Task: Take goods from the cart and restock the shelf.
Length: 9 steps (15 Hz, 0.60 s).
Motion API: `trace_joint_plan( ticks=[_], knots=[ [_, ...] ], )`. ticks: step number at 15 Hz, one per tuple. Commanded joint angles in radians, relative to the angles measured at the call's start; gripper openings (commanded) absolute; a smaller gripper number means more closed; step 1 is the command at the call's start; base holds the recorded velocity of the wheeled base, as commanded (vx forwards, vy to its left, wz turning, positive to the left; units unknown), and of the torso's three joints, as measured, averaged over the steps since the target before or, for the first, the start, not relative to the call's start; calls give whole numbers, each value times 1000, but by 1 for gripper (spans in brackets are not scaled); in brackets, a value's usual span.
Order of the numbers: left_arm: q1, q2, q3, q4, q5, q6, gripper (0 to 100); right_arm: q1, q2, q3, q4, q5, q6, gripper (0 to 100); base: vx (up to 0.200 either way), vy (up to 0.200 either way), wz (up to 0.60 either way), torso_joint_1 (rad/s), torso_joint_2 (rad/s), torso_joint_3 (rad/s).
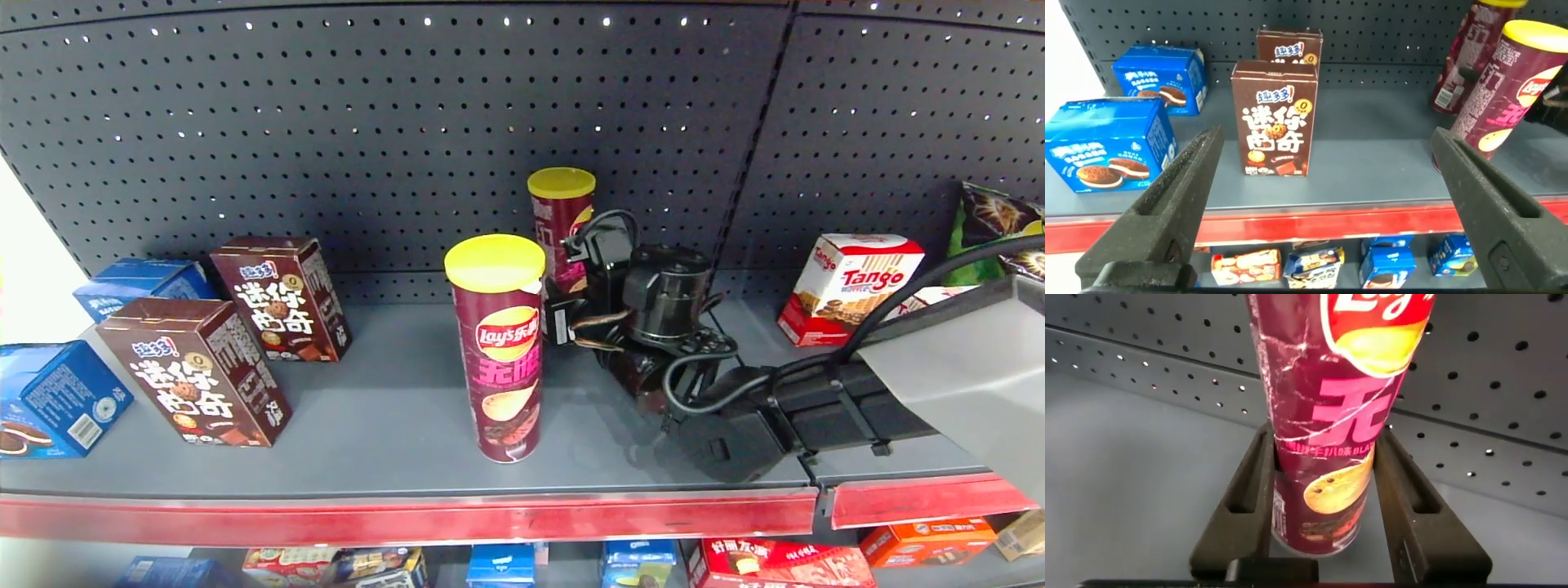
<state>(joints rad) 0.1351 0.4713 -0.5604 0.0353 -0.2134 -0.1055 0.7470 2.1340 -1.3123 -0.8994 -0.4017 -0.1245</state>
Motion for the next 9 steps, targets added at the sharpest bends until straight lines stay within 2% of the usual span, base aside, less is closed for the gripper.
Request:
trace_joint_plan(
  ticks=[1,3,9],
  knots=[
    [1,-5,4,0,0,0,100,-20,3,-113,83,1,23,0,0,0,0,0,0,0],
    [1,-10,5,0,0,0,100,-32,1,-127,135,1,63,0,0,0,0,0,0,0],
    [1,-14,16,0,-1,0,100,-23,-25,-90,134,0,75,0,0,0,0,0,0,0]
  ],
)
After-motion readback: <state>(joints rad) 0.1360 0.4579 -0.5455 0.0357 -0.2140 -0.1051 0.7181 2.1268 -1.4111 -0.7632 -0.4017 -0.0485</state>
